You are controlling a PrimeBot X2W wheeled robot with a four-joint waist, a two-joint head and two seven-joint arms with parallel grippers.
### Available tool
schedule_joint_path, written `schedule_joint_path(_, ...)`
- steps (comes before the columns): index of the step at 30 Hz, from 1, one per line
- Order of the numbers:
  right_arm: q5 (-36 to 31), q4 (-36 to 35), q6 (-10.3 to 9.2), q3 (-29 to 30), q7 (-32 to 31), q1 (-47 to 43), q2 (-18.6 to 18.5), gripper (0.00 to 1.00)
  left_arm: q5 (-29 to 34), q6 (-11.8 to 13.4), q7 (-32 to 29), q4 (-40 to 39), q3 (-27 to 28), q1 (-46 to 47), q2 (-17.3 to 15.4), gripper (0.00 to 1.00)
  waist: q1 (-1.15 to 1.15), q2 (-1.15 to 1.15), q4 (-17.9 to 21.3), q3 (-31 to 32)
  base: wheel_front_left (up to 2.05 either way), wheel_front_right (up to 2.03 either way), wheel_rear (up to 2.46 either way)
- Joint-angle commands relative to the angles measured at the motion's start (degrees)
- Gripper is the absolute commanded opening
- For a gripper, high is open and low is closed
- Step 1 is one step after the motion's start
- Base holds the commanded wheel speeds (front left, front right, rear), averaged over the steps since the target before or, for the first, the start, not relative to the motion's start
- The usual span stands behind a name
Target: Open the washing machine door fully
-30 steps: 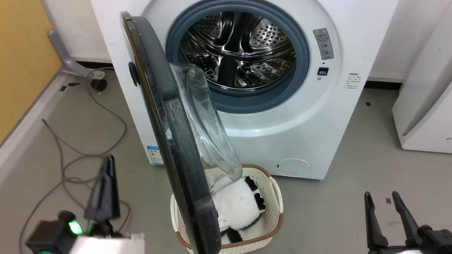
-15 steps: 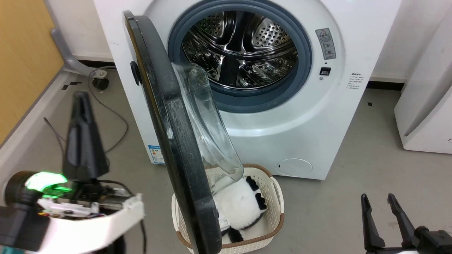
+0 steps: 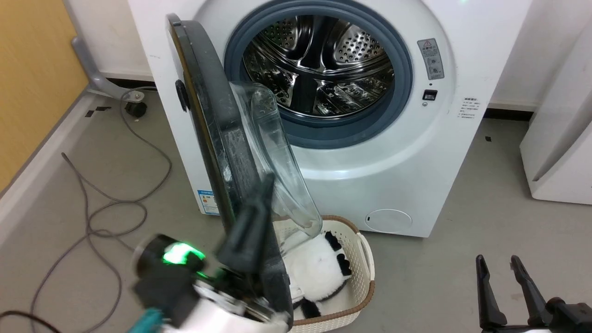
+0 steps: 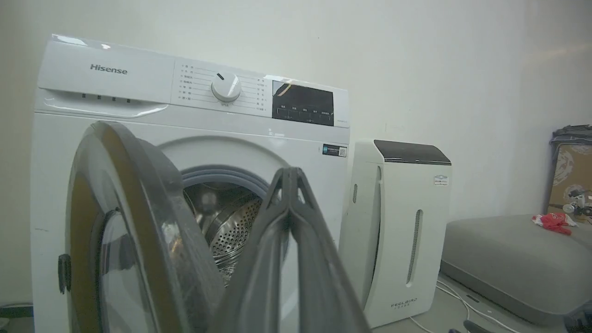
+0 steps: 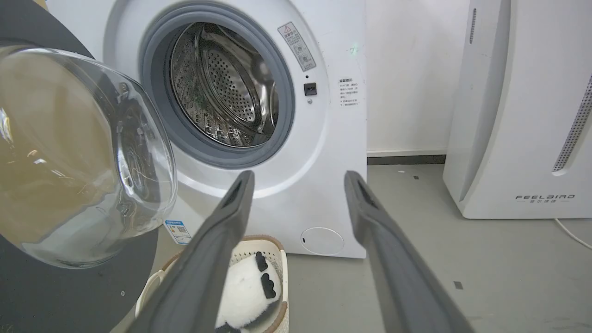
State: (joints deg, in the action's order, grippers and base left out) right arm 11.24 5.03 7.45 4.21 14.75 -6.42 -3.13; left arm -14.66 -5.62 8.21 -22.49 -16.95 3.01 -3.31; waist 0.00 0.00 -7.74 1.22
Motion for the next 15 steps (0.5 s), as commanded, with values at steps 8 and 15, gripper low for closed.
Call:
schedule_joint_path(8, 0.7, 0.6, 0.03, -0.3, 0.2, 0.8, 0.2, 1.00, -1.5, -0.9, -8.4, 4.6, -8.1, -4.6, -1.6, 0.00, 0.00, 0.00, -0.6, -0.4, 0.00, 0.00, 0.00)
schedule_joint_path(15, 0.9, 1.2, 0.03, -0.1, 0.2, 0.7, 0.2, 1.00, -2.6, 0.2, -10.9, 8.4, -9.4, -7.6, -1.8, 0.00, 0.00, 0.00, -1.0, -0.7, 0.00, 0.00, 0.00)
